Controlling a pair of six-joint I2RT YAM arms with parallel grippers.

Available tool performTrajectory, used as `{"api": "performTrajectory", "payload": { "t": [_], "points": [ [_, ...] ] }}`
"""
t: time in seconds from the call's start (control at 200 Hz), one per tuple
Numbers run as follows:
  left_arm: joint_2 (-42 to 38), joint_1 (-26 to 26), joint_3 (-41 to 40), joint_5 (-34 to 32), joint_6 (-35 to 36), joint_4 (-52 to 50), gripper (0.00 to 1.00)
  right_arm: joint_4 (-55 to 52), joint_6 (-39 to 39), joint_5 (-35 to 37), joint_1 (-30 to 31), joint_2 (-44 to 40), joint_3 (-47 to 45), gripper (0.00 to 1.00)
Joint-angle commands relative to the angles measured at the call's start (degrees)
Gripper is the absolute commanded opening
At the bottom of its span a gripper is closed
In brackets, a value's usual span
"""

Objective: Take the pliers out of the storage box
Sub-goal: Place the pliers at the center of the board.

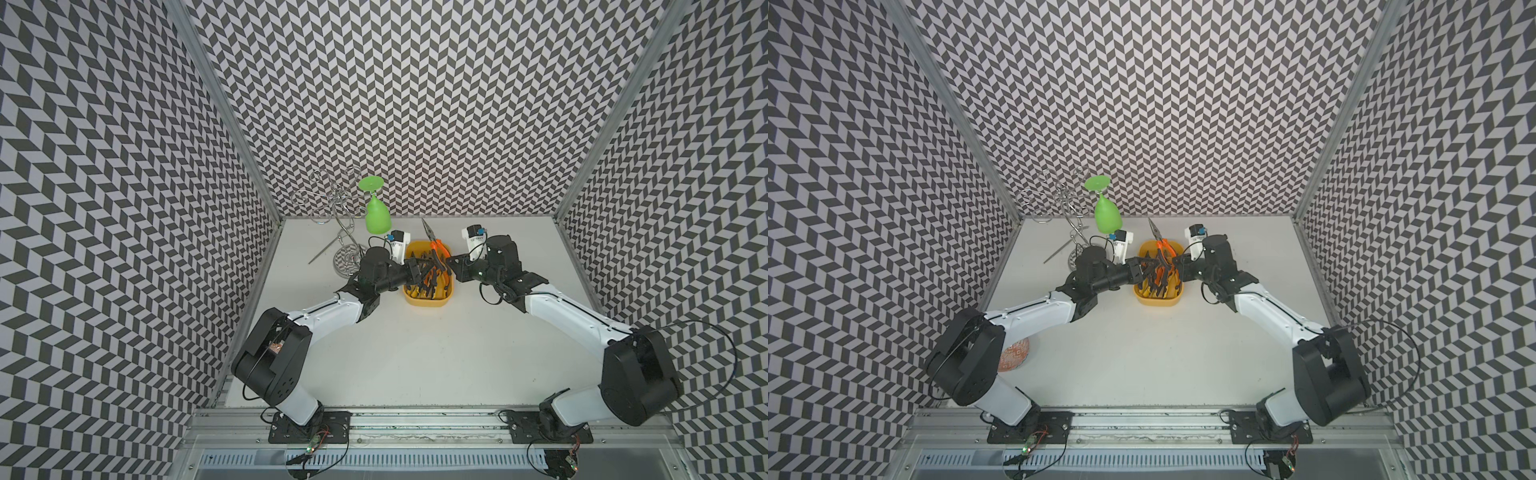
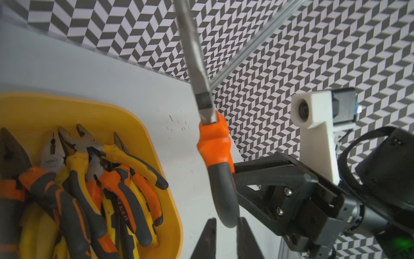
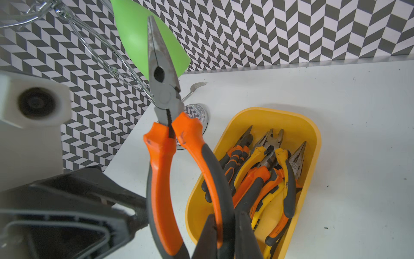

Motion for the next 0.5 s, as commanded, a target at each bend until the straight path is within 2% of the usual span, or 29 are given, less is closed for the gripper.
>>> {"api": "performTrajectory", "payload": {
  "t": [0.0, 0.085, 0.28, 0.396, 0.496],
  "points": [
    [-1.22, -0.28, 1.38, -1.73, 1.39, 2.3, 0.36, 4.7, -0.83, 0.41, 0.25, -2.89, -0.31, 0.0],
    [-2.45, -0.36, 0.69, -3.96, 2.35, 4.01, 0.5, 5.01, -0.66, 0.63, 0.33, -3.9, -1.24, 0.0],
    [0.0, -0.42, 2.95, -7.19, 0.04, 9.73, 0.69, 7.75, -0.56, 1.4, 0.48, -6.49, -5.1, 0.0],
    [2.47, -0.4, 4.14, -10.12, -1.15, 12.68, 0.69, 9.25, 0.29, -0.41, 0.46, -7.81, -6.5, 0.0],
    [4.49, -0.39, 6.47, -10.79, -1.34, 12.74, 0.58, 9.63, 0.76, -0.76, 0.53, -8.28, -7.19, 0.0]
  ]
}}
